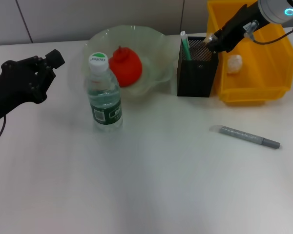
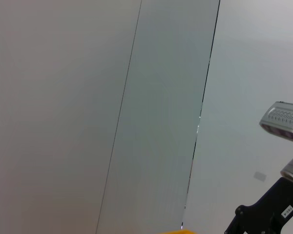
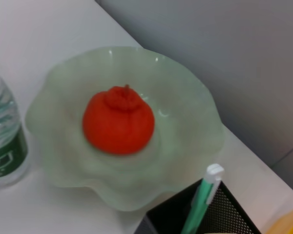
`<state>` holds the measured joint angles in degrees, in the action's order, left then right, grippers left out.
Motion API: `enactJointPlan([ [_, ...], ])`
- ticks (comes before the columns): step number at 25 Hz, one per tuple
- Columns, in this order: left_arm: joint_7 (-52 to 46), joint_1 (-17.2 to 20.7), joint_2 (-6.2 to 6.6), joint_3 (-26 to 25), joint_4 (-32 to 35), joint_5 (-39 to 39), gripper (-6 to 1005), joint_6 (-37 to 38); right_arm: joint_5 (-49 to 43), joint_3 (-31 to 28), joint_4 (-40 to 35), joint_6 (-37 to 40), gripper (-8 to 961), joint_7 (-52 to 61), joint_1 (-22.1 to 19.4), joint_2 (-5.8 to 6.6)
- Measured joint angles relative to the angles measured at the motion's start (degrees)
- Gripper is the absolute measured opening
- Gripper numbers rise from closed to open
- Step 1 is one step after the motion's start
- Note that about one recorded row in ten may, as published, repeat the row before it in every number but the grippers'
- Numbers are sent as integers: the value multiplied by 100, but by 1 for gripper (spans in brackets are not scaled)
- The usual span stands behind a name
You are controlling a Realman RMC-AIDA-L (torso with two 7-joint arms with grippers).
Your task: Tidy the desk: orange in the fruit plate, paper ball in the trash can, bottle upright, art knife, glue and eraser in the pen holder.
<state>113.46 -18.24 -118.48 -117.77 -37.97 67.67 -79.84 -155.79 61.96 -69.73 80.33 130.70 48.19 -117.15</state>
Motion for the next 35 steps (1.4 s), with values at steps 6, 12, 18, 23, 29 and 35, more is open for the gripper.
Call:
enactJointPlan([
  [6, 0, 7, 0, -7, 0, 0, 0, 19, 7, -20, 369, -367, 331, -142, 73, 29],
  [12, 0, 27, 0, -17, 0, 0, 0, 21, 12, -30, 474, -461, 338, -219, 141, 28],
  [18, 0, 38, 0, -72, 0, 0, 0, 11, 144, -31, 527, -518, 344, -235, 158, 26],
  [23, 3, 37, 0, -78, 0, 0, 0, 6, 146, -57, 570, -574, 350, -234, 171, 26],
  [29, 6, 35, 0, -79, 0, 0, 0, -12, 148, -89, 583, -588, 357, -236, 142, 26],
  [35, 9, 42, 0, -79, 0, 0, 0, -14, 152, -88, 595, -560, 364, -297, 122, 30],
])
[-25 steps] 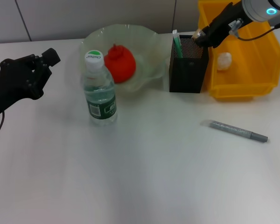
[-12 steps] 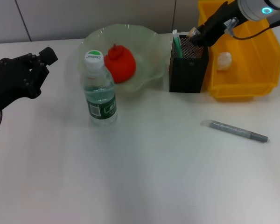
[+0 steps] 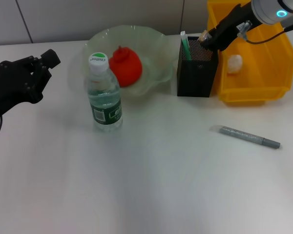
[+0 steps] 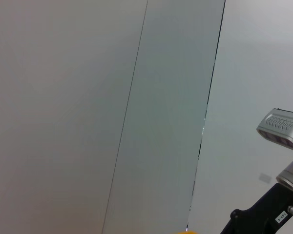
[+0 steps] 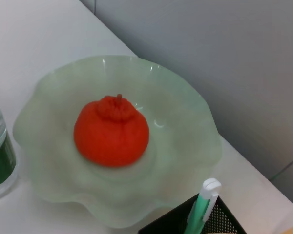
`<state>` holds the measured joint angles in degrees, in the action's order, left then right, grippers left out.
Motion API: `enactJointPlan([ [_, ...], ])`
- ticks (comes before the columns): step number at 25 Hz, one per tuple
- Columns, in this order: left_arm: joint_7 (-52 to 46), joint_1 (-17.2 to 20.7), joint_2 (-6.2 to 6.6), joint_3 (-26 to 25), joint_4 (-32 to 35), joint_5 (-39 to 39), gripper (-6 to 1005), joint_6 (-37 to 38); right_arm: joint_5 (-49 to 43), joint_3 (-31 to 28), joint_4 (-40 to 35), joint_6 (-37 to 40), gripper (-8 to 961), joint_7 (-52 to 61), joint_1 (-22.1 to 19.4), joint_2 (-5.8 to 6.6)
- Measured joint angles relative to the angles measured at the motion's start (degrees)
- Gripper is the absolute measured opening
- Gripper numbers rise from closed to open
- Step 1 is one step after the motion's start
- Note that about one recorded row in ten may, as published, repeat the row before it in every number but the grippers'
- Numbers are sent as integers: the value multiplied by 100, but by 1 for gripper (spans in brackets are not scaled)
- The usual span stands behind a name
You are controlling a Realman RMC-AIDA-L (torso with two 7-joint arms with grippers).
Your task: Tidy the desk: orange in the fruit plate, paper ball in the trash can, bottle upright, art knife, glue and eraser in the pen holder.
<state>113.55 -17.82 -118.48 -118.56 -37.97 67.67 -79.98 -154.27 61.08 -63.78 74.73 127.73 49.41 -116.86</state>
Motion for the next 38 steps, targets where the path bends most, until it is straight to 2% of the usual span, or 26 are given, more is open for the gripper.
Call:
enactJointPlan([
  [11, 0, 10, 0, 0, 0, 0, 0, -22, -6, -140, -32, -28, 376, 62, 7, 9],
  [14, 0, 13, 0, 0, 0, 0, 0, -25, -26, -148, -179, 17, 464, 146, -50, -15],
  [16, 0, 13, 0, 0, 0, 0, 0, -25, -35, -106, -596, 274, 464, 294, -221, -89],
  [17, 0, 13, 0, 0, 0, 0, 0, -25, -35, -106, -596, 274, 465, 294, -221, -89],
  [19, 0, 14, 0, 0, 0, 0, 0, -27, -22, -69, -1076, 626, 465, 431, -397, -195],
  [21, 0, 16, 0, 4, -1, 0, 0, -28, 103, 164, -1660, 1114, 464, 810, -625, -236],
  [22, 0, 16, 0, 4, -1, 0, 0, -28, 103, 164, -1660, 1114, 463, 810, -625, -236],
  [26, 0, 21, 1, 3, 0, 0, 0, -72, 226, 686, -2431, 1689, 461, 1476, -1092, -231],
  [31, 0, 25, 1, 0, 0, 0, 0, -89, 494, 679, -2628, 2196, 458, 1591, -1369, -221],
  [38, 0, 23, -3, 38, 0, 0, 0, -109, 594, 553, -2636, 2391, 454, 1084, -1705, -212],
])
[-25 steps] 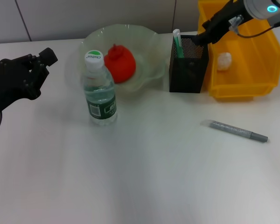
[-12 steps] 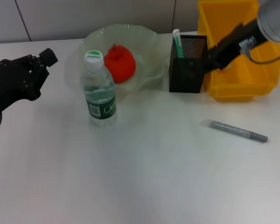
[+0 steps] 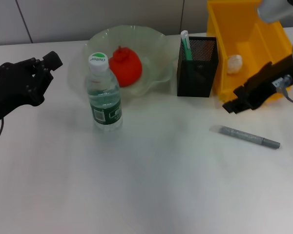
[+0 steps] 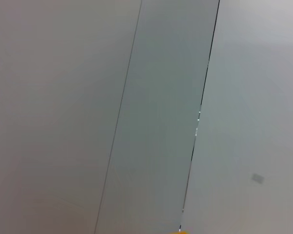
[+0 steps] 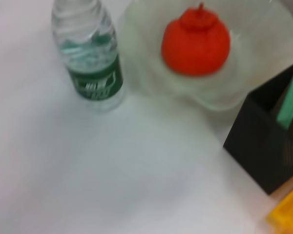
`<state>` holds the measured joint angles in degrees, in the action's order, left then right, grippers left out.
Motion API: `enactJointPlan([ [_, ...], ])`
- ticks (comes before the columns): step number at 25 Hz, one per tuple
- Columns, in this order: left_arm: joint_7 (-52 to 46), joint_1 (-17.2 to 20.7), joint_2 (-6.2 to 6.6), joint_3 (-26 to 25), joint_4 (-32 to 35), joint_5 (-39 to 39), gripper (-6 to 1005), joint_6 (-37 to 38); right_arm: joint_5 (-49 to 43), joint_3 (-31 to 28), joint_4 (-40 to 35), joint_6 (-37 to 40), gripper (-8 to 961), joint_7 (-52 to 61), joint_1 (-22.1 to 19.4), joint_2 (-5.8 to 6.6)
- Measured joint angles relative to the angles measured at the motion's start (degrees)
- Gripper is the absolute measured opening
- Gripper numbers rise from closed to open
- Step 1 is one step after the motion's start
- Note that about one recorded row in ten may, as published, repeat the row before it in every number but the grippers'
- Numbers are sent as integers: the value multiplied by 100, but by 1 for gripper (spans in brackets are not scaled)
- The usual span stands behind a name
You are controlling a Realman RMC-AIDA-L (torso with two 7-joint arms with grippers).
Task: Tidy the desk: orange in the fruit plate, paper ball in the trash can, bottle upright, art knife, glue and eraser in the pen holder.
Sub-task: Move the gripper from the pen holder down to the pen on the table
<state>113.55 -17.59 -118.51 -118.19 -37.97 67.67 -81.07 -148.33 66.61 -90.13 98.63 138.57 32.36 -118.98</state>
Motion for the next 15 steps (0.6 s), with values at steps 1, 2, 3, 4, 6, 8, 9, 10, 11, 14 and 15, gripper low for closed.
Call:
enactJointPlan([
  [1, 0, -3, -3, 3, 0, 0, 0, -10, 6, -61, 41, 53, 453, -135, -47, 0],
  [2, 0, -4, -7, 7, 0, 0, 0, -16, 6, -61, 41, 53, 453, -135, -47, 0],
  [3, 0, -8, -9, 9, 0, 0, 0, -24, 7, -138, 167, 104, 452, -321, -61, 0],
  [4, 0, -8, -9, 9, 0, 0, 0, -24, 7, -138, 167, 104, 451, -321, -61, 0],
  [6, 0, -14, -15, 14, 3, 0, 0, -33, 5, -224, 343, 153, 450, -538, -48, 8],
  [8, 0, -14, -18, 15, 6, 0, 0, -34, -24, -285, 677, 187, 448, -828, 14, 79],
  [9, 0, -14, -18, 15, 6, 0, 0, -34, -24, -285, 677, 187, 447, -828, 14, 79],
  [10, 0, -11, -23, 23, 24, 0, 0, -45, -30, -294, 771, 195, 446, -915, 32, 115],
  [11, 0, -7, -24, 28, 46, 0, 0, -73, -32, -305, 856, 203, 446, -996, 46, 150],
  [14, 1, 10, -24, 32, 86, 0, 0, -219, -45, -333, 1169, 190, 443, -1297, 100, 289],
  [15, 3, 14, -23, 31, 87, 0, 0, -244, -60, -339, 1266, 176, 442, -1382, 126, 332],
])
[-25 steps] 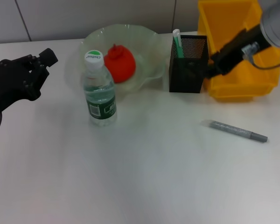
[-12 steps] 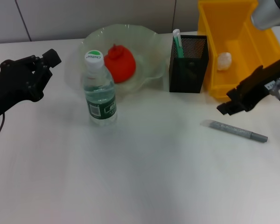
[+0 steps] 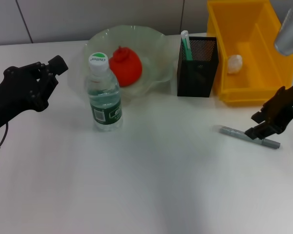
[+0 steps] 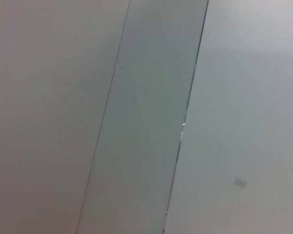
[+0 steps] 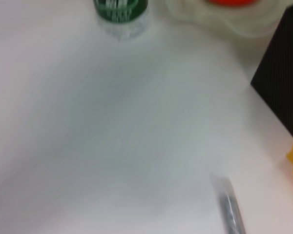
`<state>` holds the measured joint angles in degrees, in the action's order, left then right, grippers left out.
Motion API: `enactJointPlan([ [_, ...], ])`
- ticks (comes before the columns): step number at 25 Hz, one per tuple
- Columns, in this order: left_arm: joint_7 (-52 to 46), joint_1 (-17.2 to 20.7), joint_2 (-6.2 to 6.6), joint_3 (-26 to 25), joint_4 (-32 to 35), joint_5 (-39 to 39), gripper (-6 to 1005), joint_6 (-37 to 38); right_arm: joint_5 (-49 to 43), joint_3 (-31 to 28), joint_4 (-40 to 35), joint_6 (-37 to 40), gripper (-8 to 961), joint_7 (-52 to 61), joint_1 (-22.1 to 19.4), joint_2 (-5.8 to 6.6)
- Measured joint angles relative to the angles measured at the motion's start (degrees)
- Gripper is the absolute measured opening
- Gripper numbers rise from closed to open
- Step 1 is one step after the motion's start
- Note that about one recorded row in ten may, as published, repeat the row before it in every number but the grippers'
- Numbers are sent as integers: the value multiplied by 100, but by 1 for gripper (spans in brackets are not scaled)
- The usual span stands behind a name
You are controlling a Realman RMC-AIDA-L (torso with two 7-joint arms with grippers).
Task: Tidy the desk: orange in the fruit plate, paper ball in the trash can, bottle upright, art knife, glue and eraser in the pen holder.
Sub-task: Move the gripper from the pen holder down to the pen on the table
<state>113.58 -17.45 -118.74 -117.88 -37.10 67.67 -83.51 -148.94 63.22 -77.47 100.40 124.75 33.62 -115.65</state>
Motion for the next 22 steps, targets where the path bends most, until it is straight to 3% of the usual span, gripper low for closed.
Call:
enactJointPlan([
  [3, 8, 32, 0, -14, 1, 0, 0, -106, -219, -109, 509, -109, 440, -347, 210, 124],
  [7, 10, 41, 0, -13, 2, 0, 0, -113, -365, -147, 819, -176, 437, -523, 353, 161],
  [22, 14, 33, 0, 12, 1, 6, 0, -152, -666, -130, 1522, -863, 424, -1201, 646, 174],
])
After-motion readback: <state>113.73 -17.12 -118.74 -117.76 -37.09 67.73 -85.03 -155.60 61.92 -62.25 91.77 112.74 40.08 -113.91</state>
